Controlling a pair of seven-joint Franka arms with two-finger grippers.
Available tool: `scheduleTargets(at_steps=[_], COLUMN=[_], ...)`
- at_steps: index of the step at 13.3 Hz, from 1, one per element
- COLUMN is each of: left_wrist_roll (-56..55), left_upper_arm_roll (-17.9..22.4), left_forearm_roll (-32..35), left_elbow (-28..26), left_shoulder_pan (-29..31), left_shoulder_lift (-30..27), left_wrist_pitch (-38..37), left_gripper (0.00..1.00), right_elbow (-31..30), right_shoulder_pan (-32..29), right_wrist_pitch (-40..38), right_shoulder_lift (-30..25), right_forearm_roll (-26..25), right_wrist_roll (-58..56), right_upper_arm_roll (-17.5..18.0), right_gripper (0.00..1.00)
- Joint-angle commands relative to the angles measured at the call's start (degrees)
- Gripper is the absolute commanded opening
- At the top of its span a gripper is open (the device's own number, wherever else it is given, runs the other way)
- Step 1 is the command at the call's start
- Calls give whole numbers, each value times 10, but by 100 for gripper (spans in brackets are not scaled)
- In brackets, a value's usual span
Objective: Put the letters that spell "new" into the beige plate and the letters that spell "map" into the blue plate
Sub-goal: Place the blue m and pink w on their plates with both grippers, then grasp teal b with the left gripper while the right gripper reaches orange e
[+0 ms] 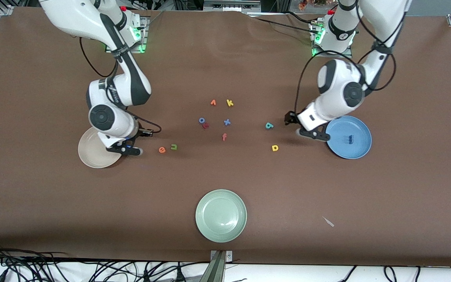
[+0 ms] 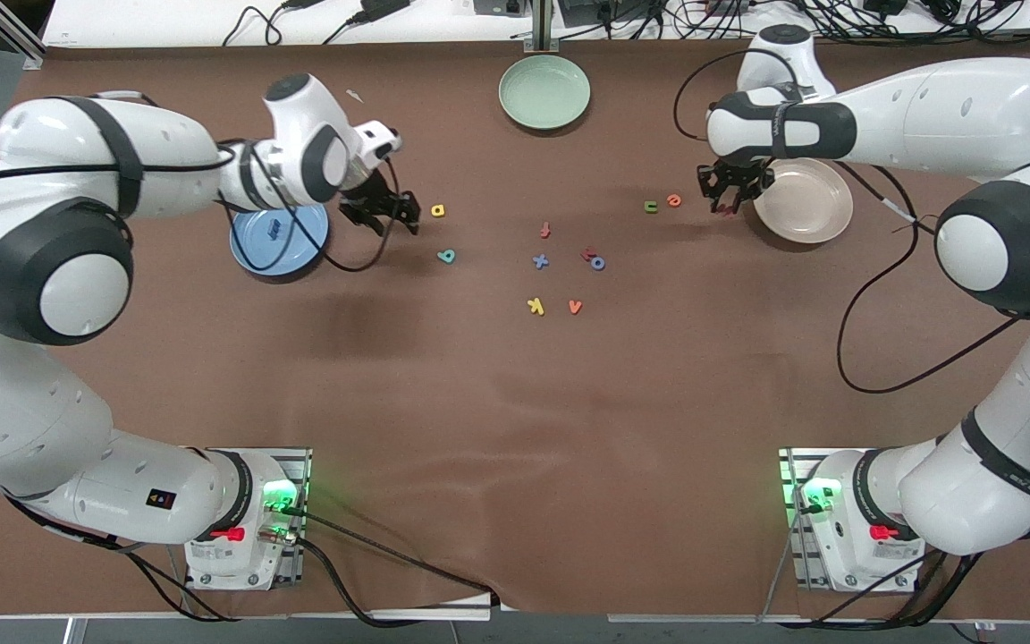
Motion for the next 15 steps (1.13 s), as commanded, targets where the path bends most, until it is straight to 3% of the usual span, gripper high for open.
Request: scheduleTargets(at_steps=[1, 6, 8, 10, 13, 15], left_wrist_roll=[-47, -47, -46, -44, -44, -44], left_upper_arm_roll=[1, 1, 1, 2, 3, 3], left_forearm_roll=[-14, -7, -7, 29, 89, 90], left_elbow=[21, 41, 40, 37, 37, 37], left_shoulder_pan=[-52, -83, -91, -91, -92, -92], left_shoulder_lift=[65, 94, 96, 96, 103, 106], left_wrist_pitch=[68, 78, 78, 78, 78, 78], left_gripper=[74, 80, 80, 75, 52, 52], right_elbow=[10, 13, 13, 13, 27, 36], right_shoulder_pan=[-1, -21, -43, -42, -38, -14], right_wrist_pitch=[-8, 8, 21, 20, 14, 13], right_shoulder_lift=[3, 7, 15, 14, 13, 14], right_forearm_roll=[-6, -25, -27, -19, 9, 37], right_wrist_roll=[-95, -220, -242, -236, -201, -127], right_upper_arm_roll=[-38, -81, -81, -81, -77, -76], right_gripper=[27, 32, 53, 100, 100, 100])
